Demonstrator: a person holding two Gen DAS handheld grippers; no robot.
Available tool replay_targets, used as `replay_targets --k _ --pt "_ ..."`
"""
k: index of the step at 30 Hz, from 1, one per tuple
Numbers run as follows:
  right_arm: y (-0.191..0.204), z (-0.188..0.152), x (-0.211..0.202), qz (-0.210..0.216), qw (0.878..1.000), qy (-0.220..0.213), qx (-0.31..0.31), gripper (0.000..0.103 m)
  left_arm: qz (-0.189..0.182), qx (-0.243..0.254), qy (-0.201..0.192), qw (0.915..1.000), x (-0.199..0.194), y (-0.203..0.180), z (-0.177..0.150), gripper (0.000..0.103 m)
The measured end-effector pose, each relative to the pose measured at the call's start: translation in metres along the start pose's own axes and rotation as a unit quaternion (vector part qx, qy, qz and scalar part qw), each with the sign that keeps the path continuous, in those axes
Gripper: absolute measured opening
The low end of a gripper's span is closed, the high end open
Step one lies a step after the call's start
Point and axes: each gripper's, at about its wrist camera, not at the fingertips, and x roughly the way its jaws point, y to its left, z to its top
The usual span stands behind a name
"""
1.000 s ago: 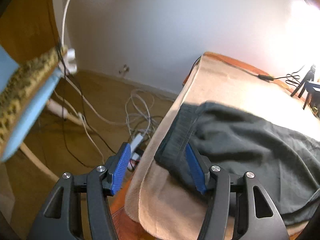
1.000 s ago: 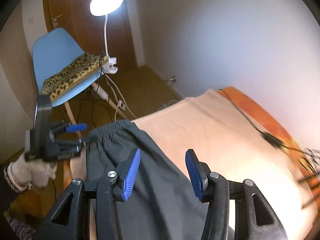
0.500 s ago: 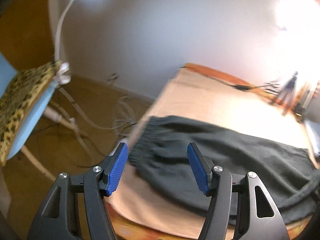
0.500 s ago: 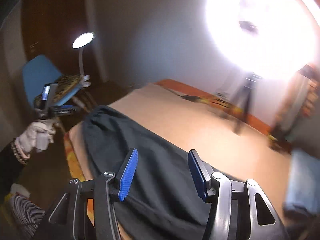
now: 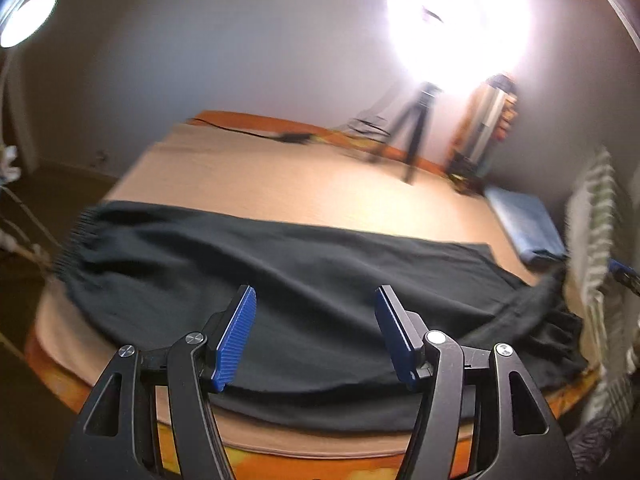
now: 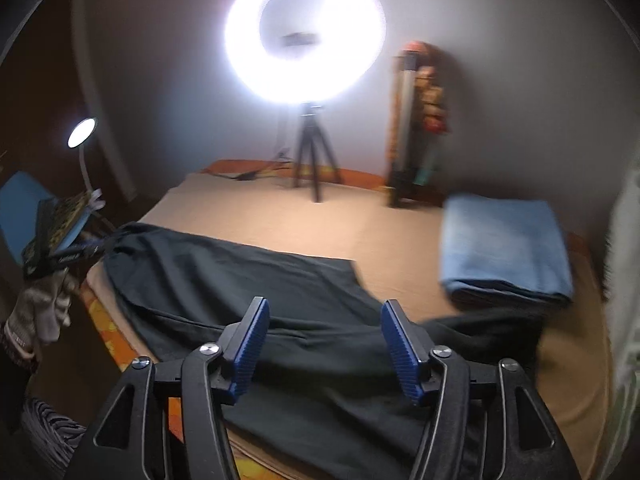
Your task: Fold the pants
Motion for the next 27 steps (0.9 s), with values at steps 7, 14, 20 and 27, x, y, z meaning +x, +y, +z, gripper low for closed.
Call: replay_targets --k 7,14,20,27 --pt "-0.093 -0.022 -0.002 -0.043 0.998 0.017 0.052 0.065 -0.063 0.042 0.043 0.9962 0.034 -0.079 -0.021 0.061" --pt "-0.150 -0.026 0.016 -0.055 0.997 0.046 0.029 0.065 -0.099 0.118 0.070 0.9855 0.060 -0.146 -0.037 0.062" --pt "-0.129 -0.014 0.050 -0.059 0.988 0.084 -0.113 0.065 -0.113 0.175 0.100 0.9730 0.076 -0.174 -0.051 0.062" --pt "-0.106 -0.012 0.108 -0.046 0.960 0.136 -0.241 0.065 -0.102 0.200 0.124 0.9665 0.098 -0.183 -0.062 0.062"
